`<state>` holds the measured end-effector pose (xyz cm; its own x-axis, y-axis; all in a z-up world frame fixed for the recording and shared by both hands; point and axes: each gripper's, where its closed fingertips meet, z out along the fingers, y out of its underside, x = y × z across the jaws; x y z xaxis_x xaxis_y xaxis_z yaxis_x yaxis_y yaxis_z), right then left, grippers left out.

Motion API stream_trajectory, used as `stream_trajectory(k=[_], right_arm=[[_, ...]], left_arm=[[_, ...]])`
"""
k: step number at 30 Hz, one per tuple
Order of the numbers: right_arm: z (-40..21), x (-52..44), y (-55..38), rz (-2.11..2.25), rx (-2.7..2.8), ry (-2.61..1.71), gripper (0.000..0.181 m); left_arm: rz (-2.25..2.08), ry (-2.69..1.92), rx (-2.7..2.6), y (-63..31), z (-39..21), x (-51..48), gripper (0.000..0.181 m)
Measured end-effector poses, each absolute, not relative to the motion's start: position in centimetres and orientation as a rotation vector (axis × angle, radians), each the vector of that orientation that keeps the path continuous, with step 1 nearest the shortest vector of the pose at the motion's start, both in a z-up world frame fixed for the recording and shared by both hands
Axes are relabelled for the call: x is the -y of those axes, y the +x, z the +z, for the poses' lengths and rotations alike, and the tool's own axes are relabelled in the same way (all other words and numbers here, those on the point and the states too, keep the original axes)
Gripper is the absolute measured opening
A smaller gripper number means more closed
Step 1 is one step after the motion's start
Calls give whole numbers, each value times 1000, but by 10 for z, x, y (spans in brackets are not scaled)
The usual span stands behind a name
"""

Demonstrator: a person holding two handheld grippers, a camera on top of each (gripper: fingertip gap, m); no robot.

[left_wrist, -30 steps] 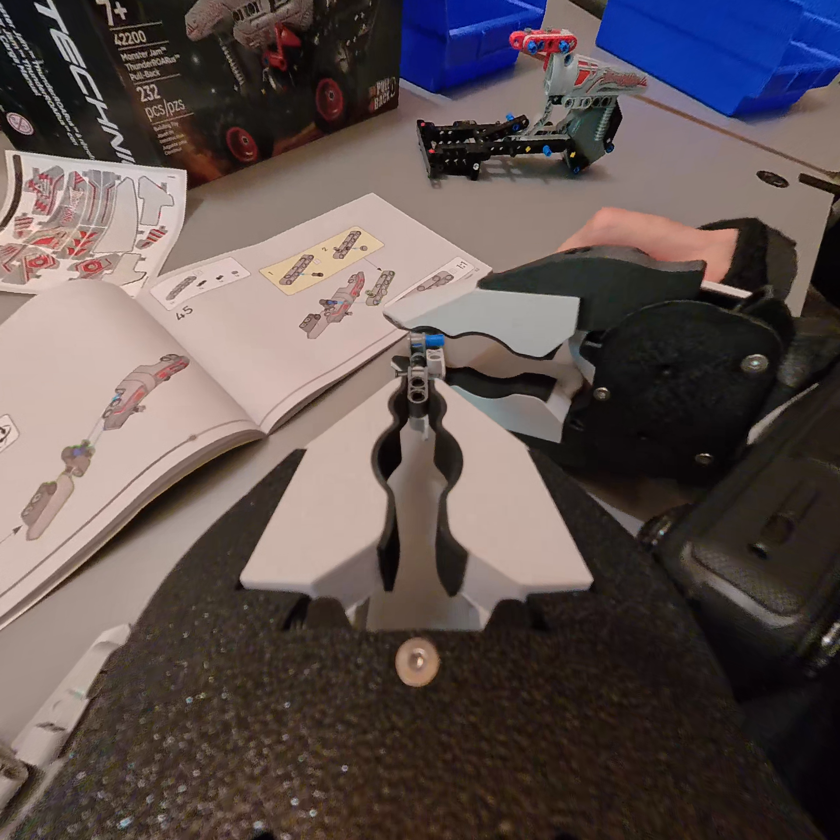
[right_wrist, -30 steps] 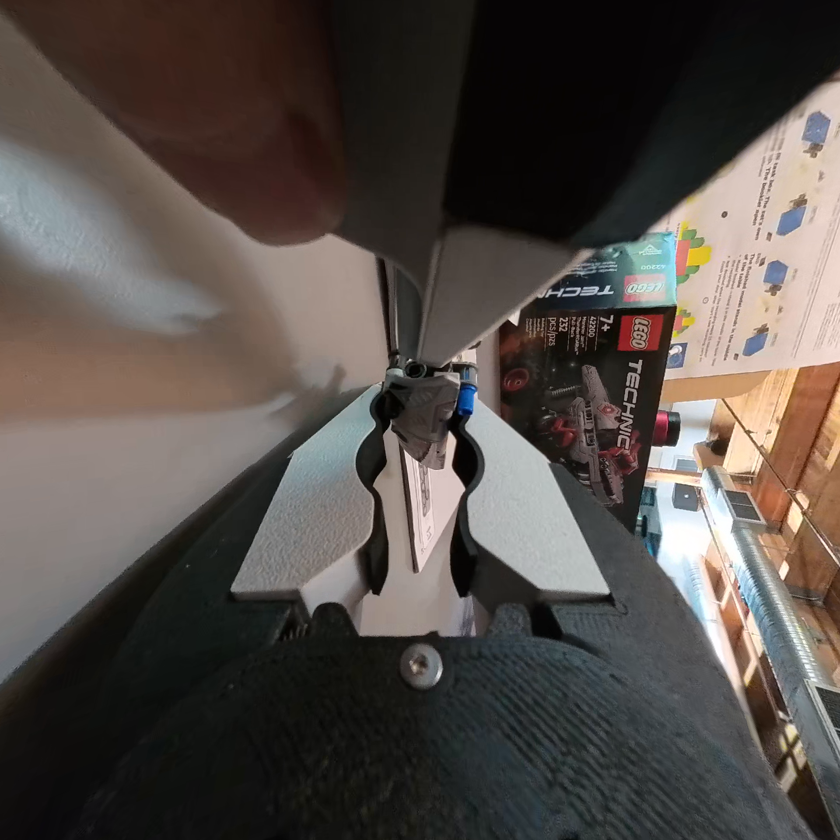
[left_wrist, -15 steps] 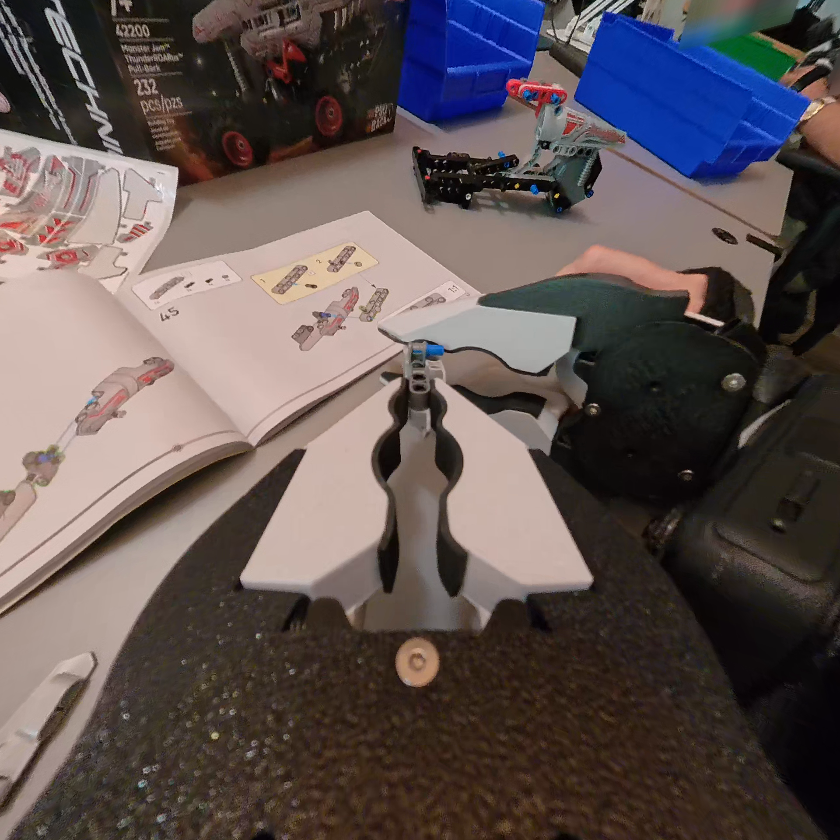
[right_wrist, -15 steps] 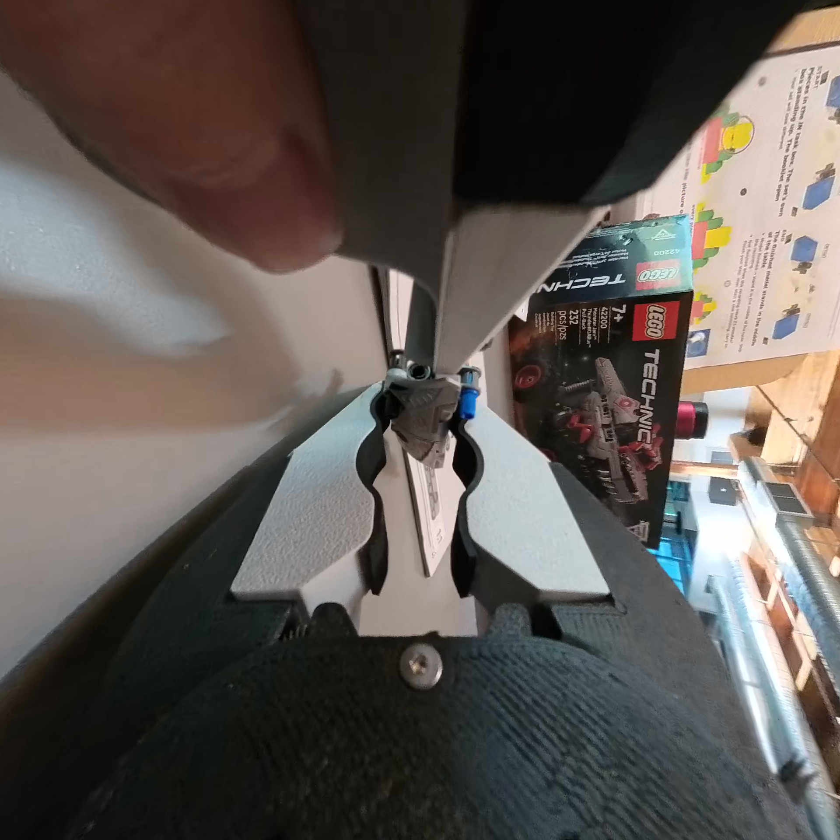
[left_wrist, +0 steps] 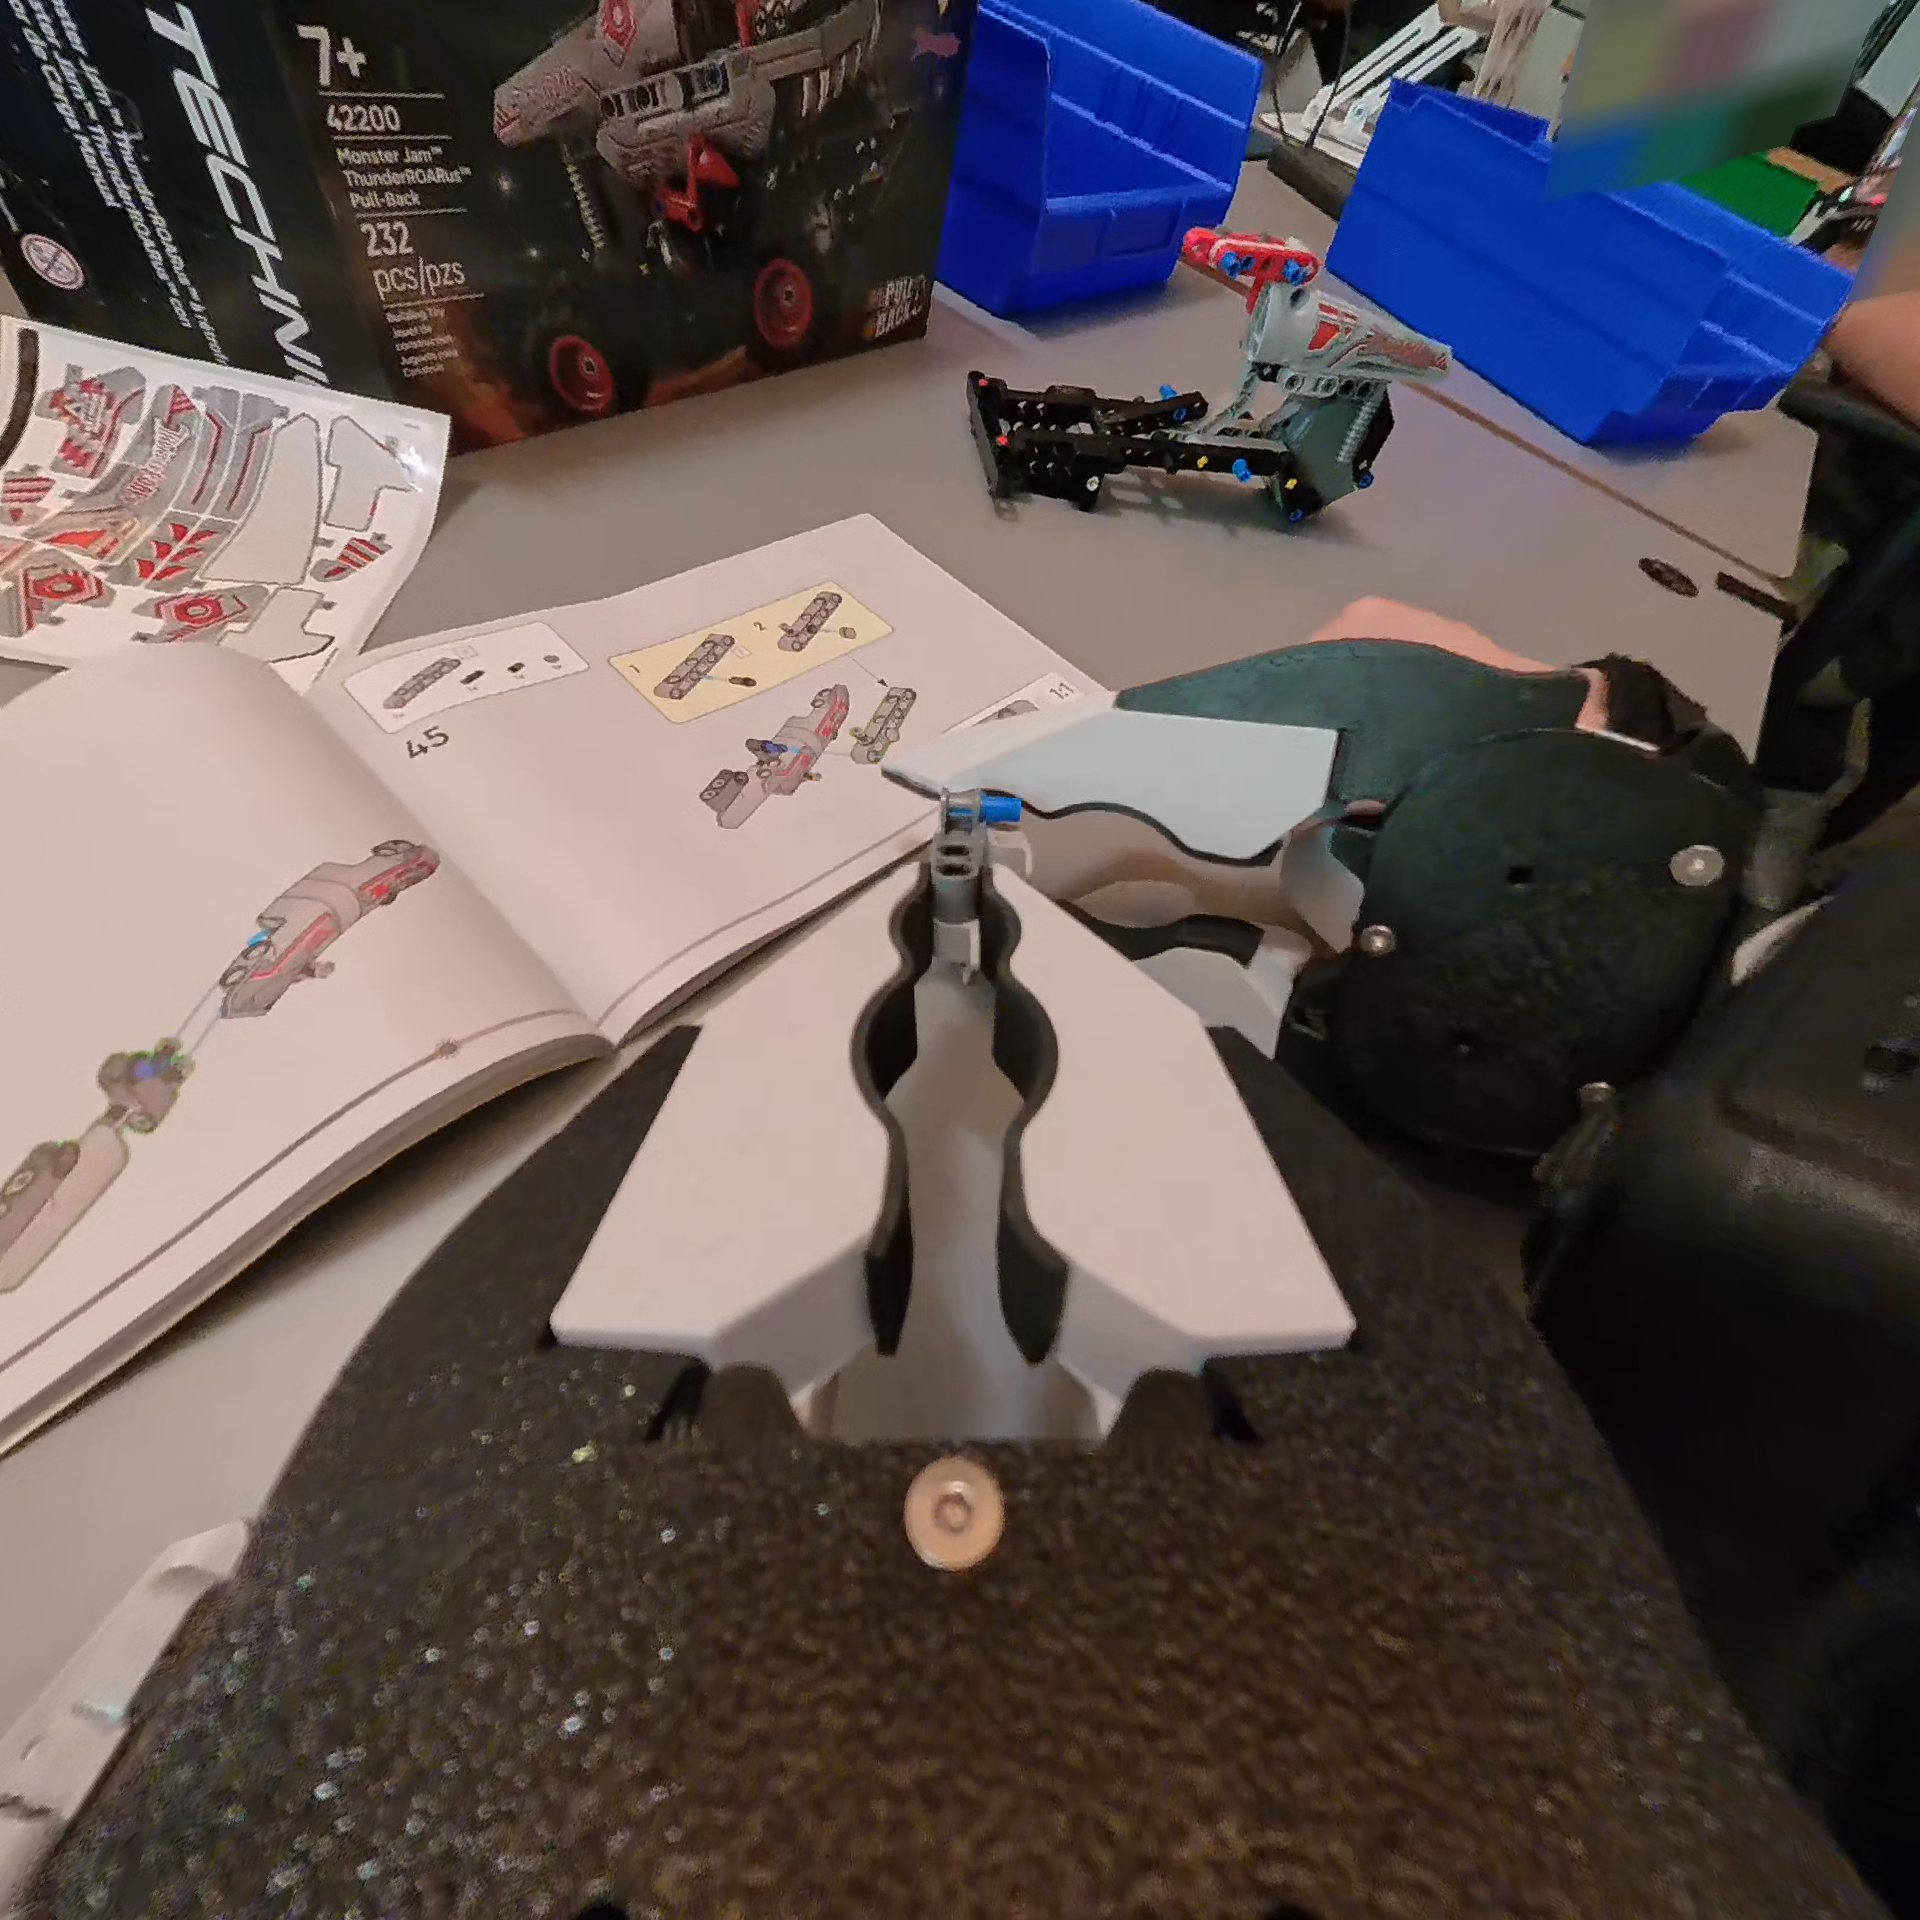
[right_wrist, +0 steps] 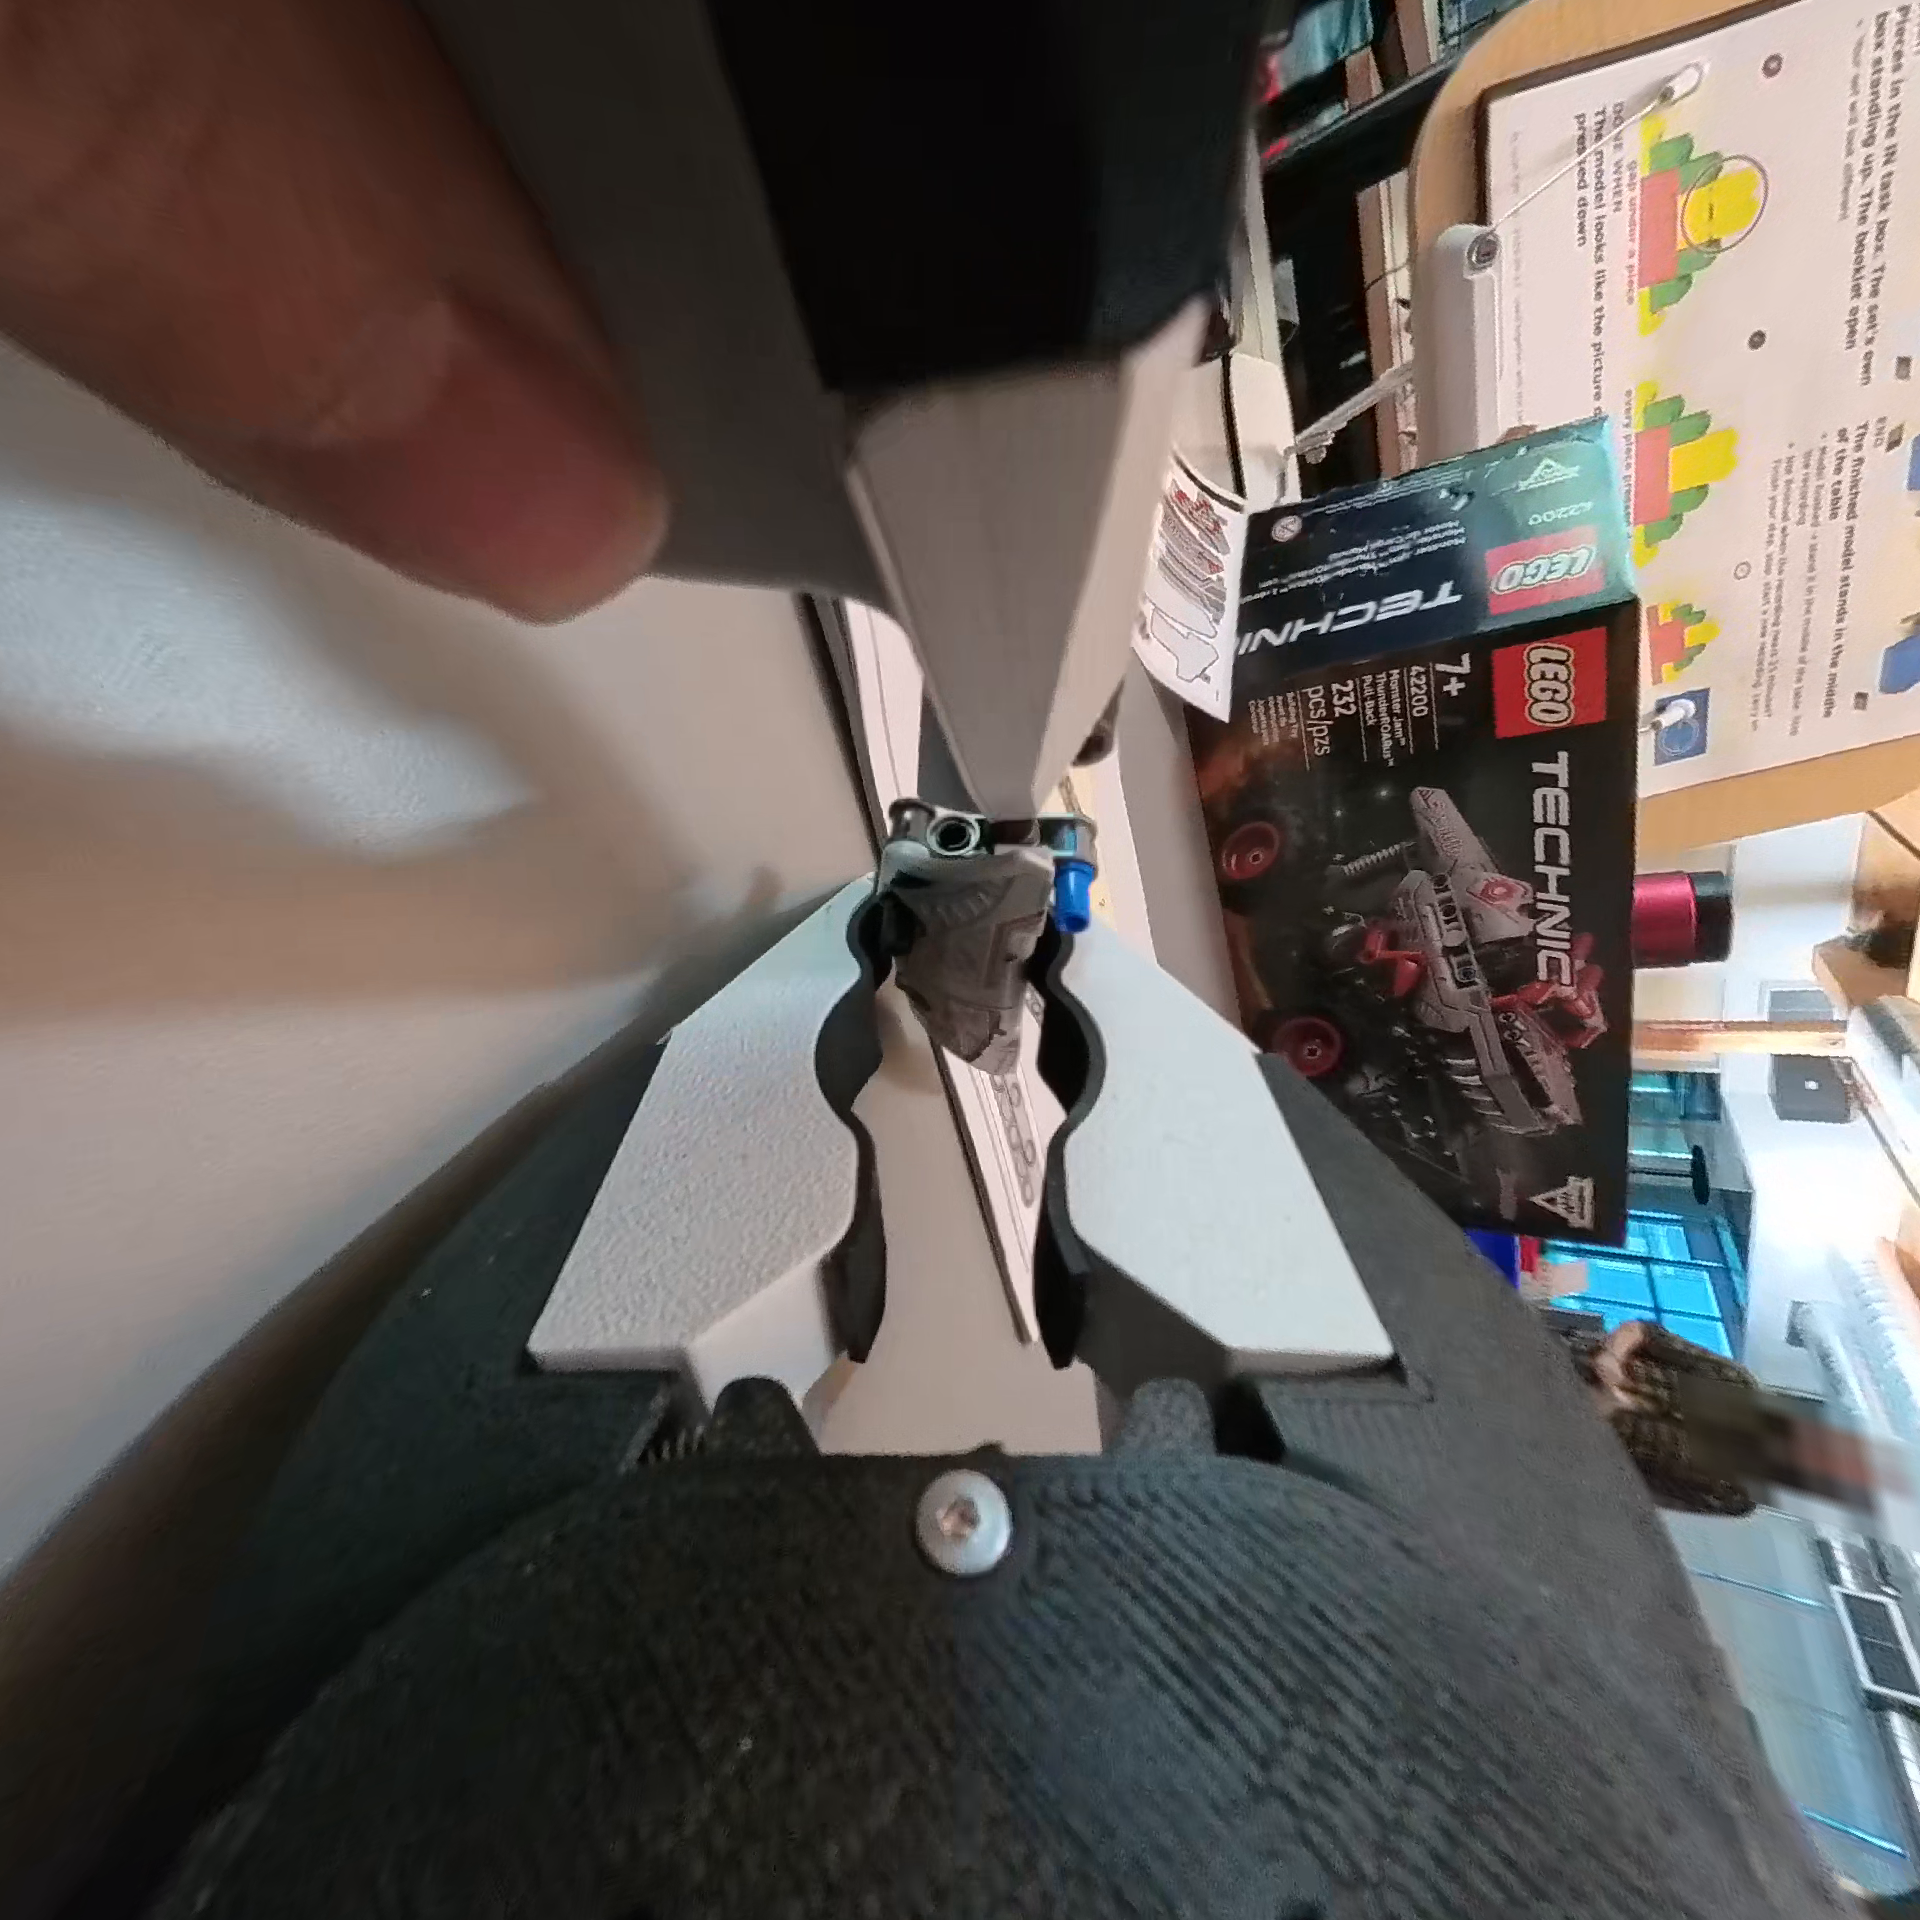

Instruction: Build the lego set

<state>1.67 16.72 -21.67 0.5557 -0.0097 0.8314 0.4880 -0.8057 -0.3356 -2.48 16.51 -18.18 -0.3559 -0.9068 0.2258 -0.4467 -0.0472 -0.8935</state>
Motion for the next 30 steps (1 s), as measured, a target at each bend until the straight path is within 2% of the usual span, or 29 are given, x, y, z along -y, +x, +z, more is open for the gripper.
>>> stream_trajectory(k=[10, 17, 18, 20, 22, 25, 28, 30], right_arm=[[-215, -165, 20, -1387, 515, -2229, 25], [-209, -165, 19, -1401, 511, -2165, 24], [-209, -164, 19, -1399, 514, -2166, 24], [-210, -164, 19, -1392, 514, -2164, 24], [-209, -166, 16, -1369, 505, -2156, 25], [-204, -170, 12, -1359, 502, -2118, 25], [-195, -177, 2, -1348, 532, -2037, 25], [-191, -180, -4, -1368, 568, -1990, 24]], left_arm=[[-1228, -1378, -1803, -22, -186, -207, 5], [-763, -837, -2224, -38, -228, -214, 10], [-772, -788, -2236, -40, -227, -211, 14], [-844, -791, -2248, -43, -222, -204, 34], [-1007, -804, -2217, -46, -205, -191, 39], [-1352, -837, -2138, -52, -176, -159, 40], [-1440, -949, -2082, -46, -173, -153, 39], [-1435, -994, -2041, -42, -174, -156, 31]])
